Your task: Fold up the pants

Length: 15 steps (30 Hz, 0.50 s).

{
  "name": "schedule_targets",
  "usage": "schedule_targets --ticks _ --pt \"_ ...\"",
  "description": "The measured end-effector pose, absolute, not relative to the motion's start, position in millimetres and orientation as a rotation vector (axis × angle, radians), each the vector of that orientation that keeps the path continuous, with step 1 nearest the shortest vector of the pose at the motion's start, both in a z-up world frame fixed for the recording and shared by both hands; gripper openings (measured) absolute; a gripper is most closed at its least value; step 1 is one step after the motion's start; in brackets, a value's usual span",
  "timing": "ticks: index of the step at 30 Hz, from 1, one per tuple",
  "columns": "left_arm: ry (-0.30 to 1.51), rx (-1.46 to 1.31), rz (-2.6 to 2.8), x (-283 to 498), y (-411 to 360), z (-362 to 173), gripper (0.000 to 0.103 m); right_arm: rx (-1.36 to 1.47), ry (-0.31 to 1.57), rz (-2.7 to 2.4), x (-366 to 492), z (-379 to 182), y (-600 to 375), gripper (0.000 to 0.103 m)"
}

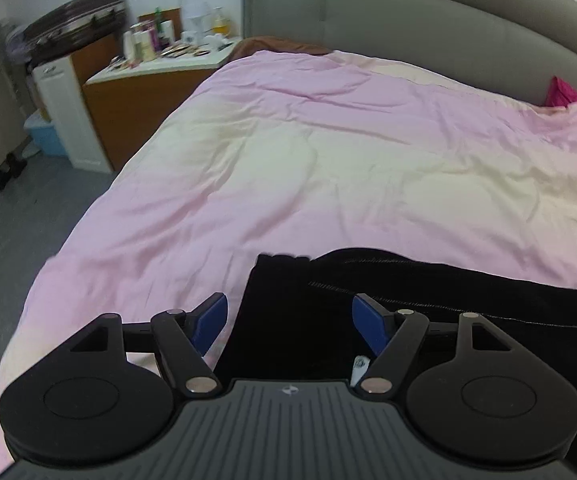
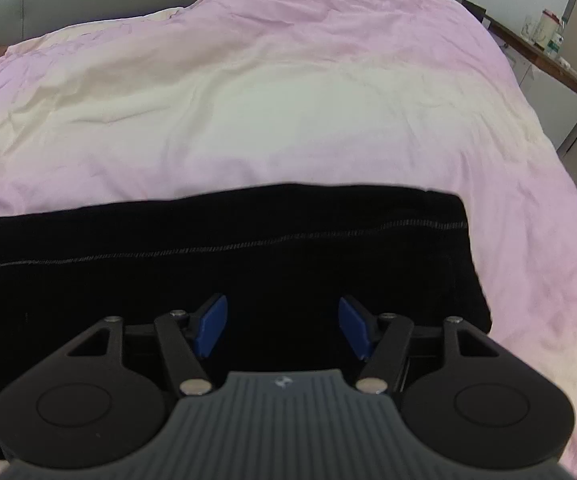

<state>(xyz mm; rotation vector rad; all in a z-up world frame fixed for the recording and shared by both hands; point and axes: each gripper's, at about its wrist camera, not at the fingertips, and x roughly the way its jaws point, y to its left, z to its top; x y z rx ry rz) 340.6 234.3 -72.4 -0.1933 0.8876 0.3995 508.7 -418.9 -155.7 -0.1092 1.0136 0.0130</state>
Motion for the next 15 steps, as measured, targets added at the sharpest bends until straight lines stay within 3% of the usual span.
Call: schedule_targets --ticks 7,15 --pt "0.825 -0.601 0.508 247 267 -125 0.084 0.077 1.020 0.038 428 -174 -412 0.059" --pt "0.672 -1.131 0.457 208 281 -206 0.085 0.410 1.014 0.035 378 -205 -387 0.059"
